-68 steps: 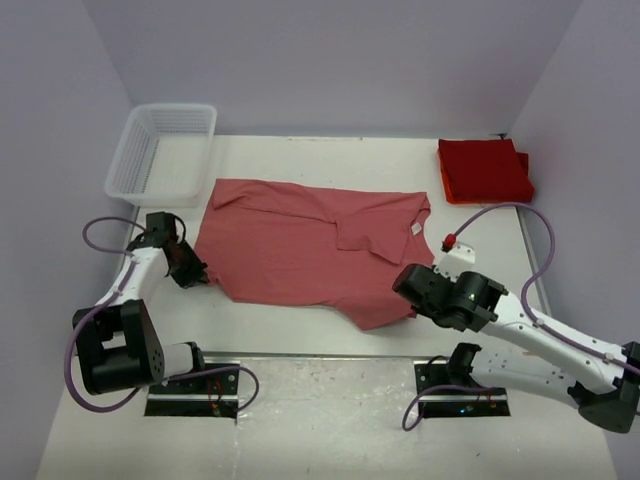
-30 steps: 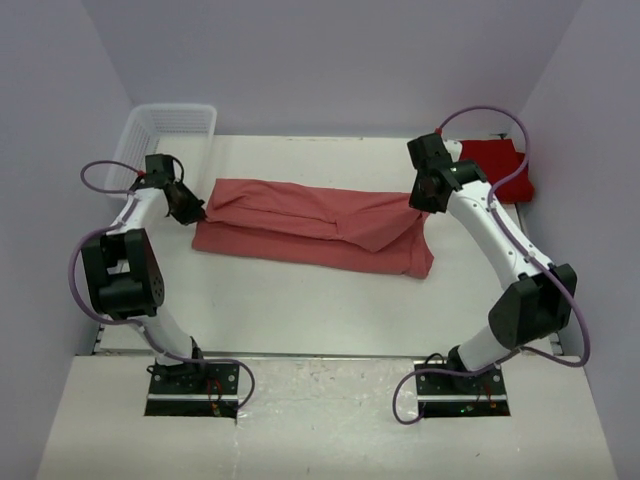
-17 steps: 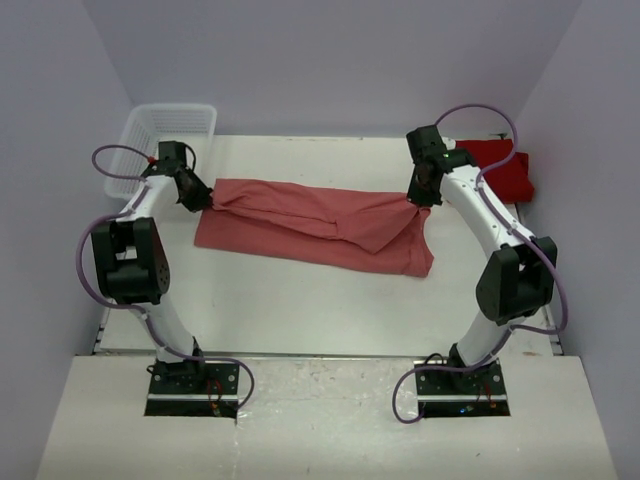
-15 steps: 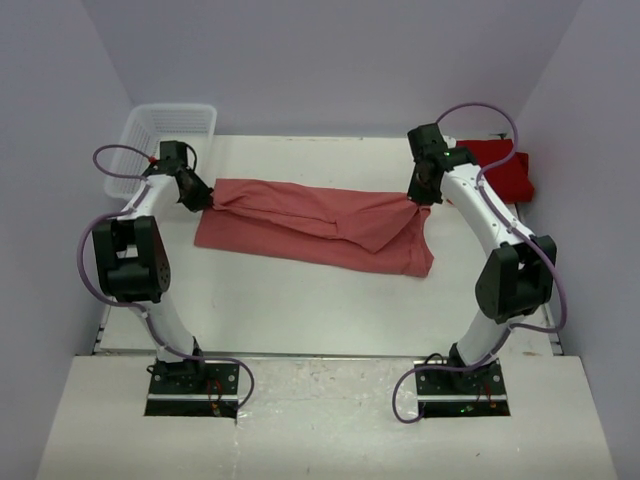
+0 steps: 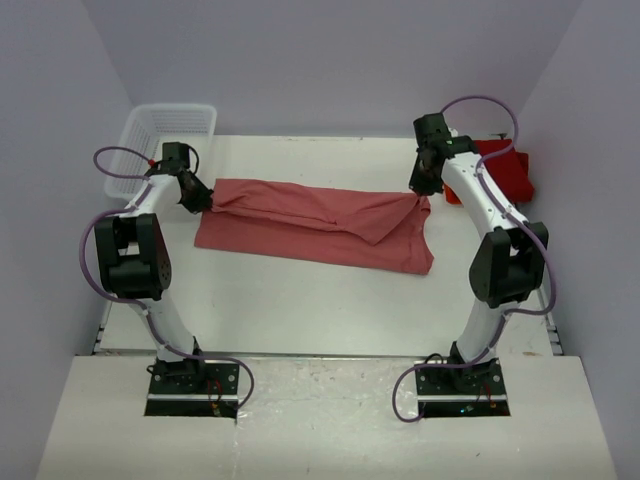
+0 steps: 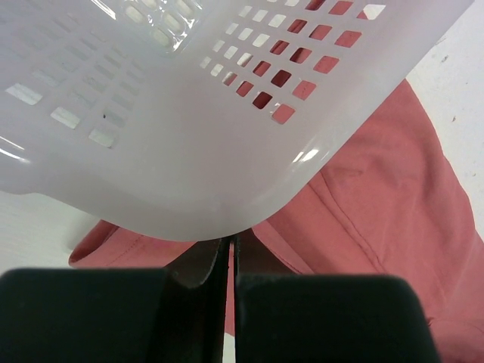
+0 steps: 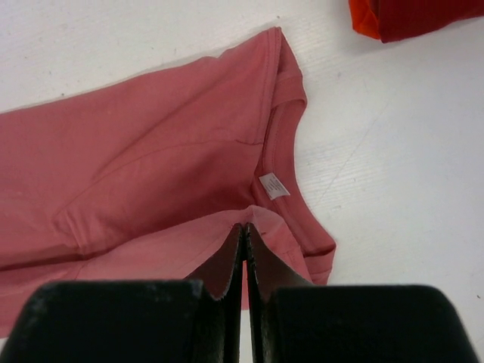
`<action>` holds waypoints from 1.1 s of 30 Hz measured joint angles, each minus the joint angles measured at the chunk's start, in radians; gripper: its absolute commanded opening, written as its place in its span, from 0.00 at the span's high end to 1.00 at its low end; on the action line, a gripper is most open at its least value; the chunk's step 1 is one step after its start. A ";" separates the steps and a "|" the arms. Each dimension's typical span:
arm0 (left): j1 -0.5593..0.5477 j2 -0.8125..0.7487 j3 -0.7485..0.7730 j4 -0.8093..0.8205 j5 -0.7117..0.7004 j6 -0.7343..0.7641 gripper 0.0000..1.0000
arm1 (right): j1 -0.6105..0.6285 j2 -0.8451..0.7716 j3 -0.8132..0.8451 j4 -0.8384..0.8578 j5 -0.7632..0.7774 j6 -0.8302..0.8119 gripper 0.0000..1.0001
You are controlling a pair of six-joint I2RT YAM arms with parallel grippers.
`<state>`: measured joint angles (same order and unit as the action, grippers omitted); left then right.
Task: Fold and stack the t-shirts
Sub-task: Fold the other side of the tshirt into a rectangle
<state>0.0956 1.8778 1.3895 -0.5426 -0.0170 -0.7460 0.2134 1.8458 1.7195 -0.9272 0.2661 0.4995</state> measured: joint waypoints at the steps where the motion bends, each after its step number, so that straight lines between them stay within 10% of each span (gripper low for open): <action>1: 0.000 0.000 0.000 0.000 -0.002 -0.003 1.00 | -0.002 0.012 0.008 0.000 -0.004 -0.003 1.00; 23: -0.005 0.032 0.000 0.000 -0.043 -0.021 0.98 | -0.042 0.192 0.145 0.007 -0.063 -0.034 1.00; 29: -0.029 0.032 0.000 0.004 -0.115 -0.019 0.81 | -0.057 0.239 0.189 0.009 -0.087 -0.048 1.00; 33: -0.057 0.032 0.000 0.005 -0.197 -0.004 0.44 | -0.061 0.285 0.228 0.010 -0.106 -0.058 1.00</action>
<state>0.0387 1.9095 1.3895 -0.5377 -0.2138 -0.7498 0.1528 2.1304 1.9472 -0.9176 0.1596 0.4416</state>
